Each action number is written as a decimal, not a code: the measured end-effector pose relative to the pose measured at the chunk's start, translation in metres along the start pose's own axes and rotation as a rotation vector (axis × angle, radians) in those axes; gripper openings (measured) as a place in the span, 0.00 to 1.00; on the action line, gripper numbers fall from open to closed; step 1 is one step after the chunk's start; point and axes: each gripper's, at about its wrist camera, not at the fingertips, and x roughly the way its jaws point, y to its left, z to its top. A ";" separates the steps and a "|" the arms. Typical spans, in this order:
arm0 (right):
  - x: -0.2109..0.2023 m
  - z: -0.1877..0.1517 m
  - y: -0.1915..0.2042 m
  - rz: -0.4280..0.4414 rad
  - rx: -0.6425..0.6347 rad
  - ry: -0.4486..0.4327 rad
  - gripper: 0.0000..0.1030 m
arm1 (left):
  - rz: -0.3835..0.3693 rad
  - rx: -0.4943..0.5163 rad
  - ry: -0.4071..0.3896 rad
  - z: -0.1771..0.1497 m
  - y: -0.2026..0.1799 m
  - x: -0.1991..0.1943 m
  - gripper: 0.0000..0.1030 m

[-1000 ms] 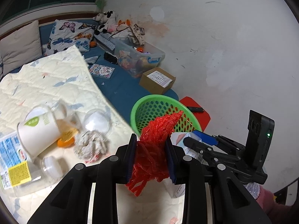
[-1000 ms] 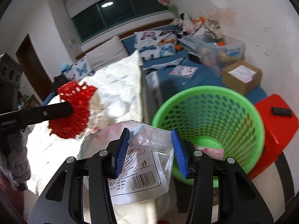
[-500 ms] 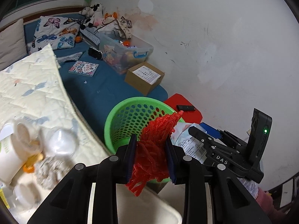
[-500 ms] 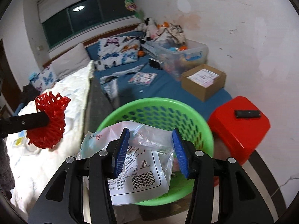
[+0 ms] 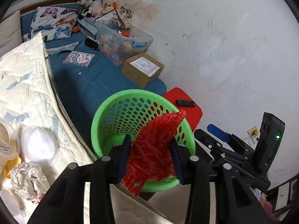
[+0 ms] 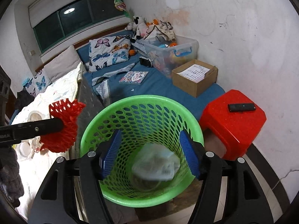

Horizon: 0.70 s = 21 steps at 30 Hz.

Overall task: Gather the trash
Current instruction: 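Drop the clear bag into the green basket with the right tool while the left carries the net, then open the left tool to drop the red mesh net into the green basket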

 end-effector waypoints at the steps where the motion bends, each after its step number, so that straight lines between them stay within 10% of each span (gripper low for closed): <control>1: -0.001 0.000 0.000 0.003 0.000 -0.001 0.64 | -0.002 -0.001 -0.002 -0.001 0.000 0.000 0.44; 21: -0.019 -0.005 0.017 0.032 -0.012 -0.026 0.65 | -0.026 -0.017 -0.009 -0.013 0.011 -0.011 0.62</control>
